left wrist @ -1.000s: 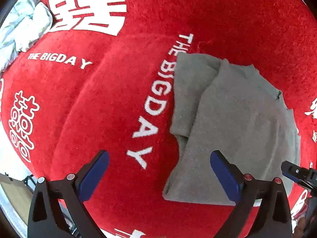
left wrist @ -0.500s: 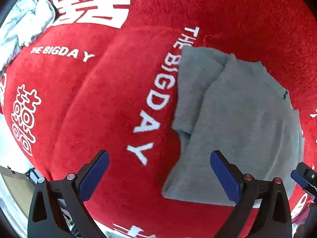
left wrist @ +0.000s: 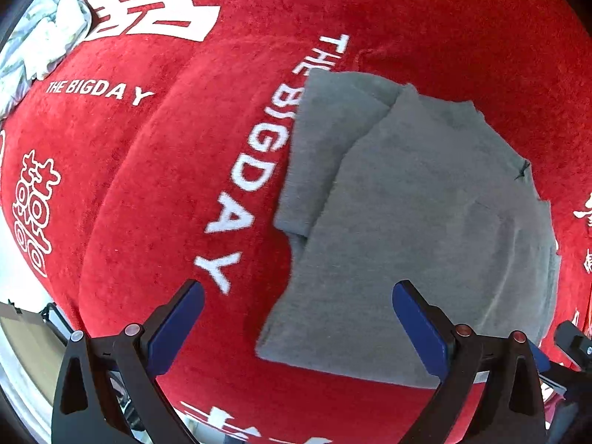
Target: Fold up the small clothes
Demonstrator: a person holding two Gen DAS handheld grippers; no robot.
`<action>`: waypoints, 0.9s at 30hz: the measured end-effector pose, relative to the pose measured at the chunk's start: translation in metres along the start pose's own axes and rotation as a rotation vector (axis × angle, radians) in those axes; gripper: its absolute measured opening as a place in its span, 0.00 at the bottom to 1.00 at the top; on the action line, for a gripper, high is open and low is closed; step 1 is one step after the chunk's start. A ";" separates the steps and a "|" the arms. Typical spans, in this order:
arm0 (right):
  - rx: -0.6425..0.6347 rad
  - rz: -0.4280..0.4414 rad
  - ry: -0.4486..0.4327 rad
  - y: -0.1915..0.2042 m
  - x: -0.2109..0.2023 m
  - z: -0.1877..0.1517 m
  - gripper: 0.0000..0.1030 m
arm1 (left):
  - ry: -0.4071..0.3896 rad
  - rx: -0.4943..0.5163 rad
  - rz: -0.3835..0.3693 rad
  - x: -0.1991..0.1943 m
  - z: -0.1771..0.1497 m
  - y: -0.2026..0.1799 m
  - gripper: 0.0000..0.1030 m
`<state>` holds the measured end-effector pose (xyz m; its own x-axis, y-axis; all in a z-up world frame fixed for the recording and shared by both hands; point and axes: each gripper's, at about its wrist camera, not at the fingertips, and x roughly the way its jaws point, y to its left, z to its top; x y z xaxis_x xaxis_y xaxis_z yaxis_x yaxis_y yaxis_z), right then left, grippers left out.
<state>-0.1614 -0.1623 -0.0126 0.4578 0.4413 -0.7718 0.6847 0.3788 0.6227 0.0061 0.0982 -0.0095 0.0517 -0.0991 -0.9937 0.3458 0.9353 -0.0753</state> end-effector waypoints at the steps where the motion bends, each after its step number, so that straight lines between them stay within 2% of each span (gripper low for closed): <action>1: 0.007 -0.001 -0.003 -0.003 -0.001 0.001 1.00 | 0.000 0.003 -0.004 0.000 -0.001 -0.003 0.99; 6: 0.010 -0.001 -0.033 -0.015 -0.009 -0.001 1.00 | 0.009 0.013 -0.015 0.005 -0.006 -0.012 0.99; 9: 0.009 -0.029 -0.039 -0.020 -0.013 -0.003 1.00 | 0.014 0.014 -0.029 0.007 -0.008 -0.014 0.99; 13: 0.061 -0.017 -0.030 -0.030 -0.014 -0.011 1.00 | 0.020 0.039 -0.035 0.010 -0.008 -0.013 0.99; 17: 0.099 -0.011 -0.060 -0.032 -0.013 -0.024 1.00 | 0.011 0.063 -0.057 0.009 -0.007 -0.005 0.99; 22: 0.135 0.092 -0.062 -0.026 0.000 -0.044 1.00 | 0.027 0.107 -0.089 0.010 0.000 0.009 0.99; 27: 0.155 0.170 -0.010 -0.017 0.033 -0.067 1.00 | 0.032 0.144 -0.121 0.010 0.008 0.021 0.99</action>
<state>-0.1957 -0.0995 -0.0405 0.5792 0.4801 -0.6588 0.6758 0.1692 0.7174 0.0212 0.1139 -0.0206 -0.0272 -0.1946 -0.9805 0.4781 0.8589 -0.1837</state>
